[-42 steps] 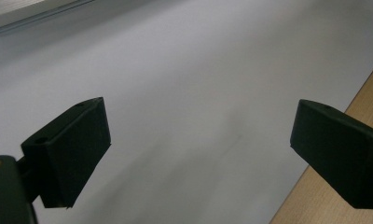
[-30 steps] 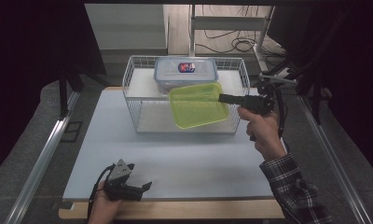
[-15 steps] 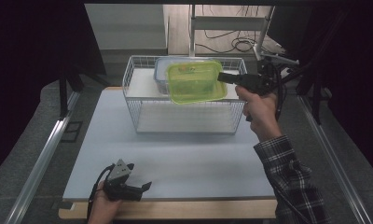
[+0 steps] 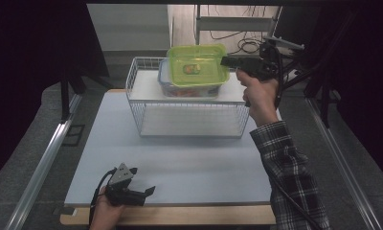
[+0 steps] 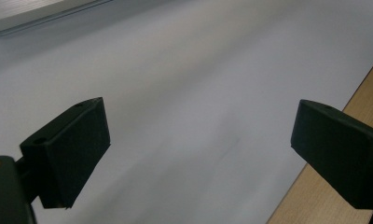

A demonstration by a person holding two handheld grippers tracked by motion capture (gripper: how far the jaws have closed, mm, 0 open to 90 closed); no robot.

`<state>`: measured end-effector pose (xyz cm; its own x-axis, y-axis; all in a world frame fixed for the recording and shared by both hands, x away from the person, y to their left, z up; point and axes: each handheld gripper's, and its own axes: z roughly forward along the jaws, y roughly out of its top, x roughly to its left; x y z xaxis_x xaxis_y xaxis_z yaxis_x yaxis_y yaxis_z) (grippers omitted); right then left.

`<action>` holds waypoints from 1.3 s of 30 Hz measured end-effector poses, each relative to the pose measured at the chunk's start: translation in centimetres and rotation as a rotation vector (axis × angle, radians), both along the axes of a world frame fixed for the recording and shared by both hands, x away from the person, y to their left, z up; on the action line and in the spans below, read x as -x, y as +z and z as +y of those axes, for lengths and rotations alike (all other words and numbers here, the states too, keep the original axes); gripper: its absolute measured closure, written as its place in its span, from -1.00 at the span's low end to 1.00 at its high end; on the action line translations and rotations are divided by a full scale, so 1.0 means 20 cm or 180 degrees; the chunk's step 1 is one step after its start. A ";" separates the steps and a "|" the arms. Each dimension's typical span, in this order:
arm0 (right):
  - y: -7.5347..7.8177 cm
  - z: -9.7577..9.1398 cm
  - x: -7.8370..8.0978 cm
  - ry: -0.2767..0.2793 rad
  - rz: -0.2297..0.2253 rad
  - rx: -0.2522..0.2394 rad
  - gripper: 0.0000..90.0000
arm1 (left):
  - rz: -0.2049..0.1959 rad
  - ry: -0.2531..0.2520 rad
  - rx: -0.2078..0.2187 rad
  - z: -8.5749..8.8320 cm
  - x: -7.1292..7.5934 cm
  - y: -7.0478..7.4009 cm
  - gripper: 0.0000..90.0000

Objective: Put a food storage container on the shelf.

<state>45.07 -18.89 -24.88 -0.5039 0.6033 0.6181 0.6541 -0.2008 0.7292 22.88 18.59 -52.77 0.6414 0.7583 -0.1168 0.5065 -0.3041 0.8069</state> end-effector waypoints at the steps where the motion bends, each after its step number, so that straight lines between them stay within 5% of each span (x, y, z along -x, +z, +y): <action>1: 0.00 0.01 -0.01 -0.0033 -0.0012 0.0009 0.79 | -0.0004 -0.0005 -0.0004 0.00 0.00 0.00 -0.90; 21: -0.03 0.14 -0.14 -0.0293 0.0031 0.0242 0.77 | 0.0003 -0.0030 -0.0006 0.00 0.00 0.00 -0.90; 39: -0.05 0.21 -0.16 -0.0464 -0.0275 0.0934 0.37 | 0.0006 -0.0027 0.0005 0.00 0.00 0.00 -0.90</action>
<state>48.32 -14.76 -25.86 -0.4422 0.8188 0.3662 0.5671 -0.0610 0.8214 22.90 18.64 -52.80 0.6474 0.7527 -0.1194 0.5056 -0.3070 0.8063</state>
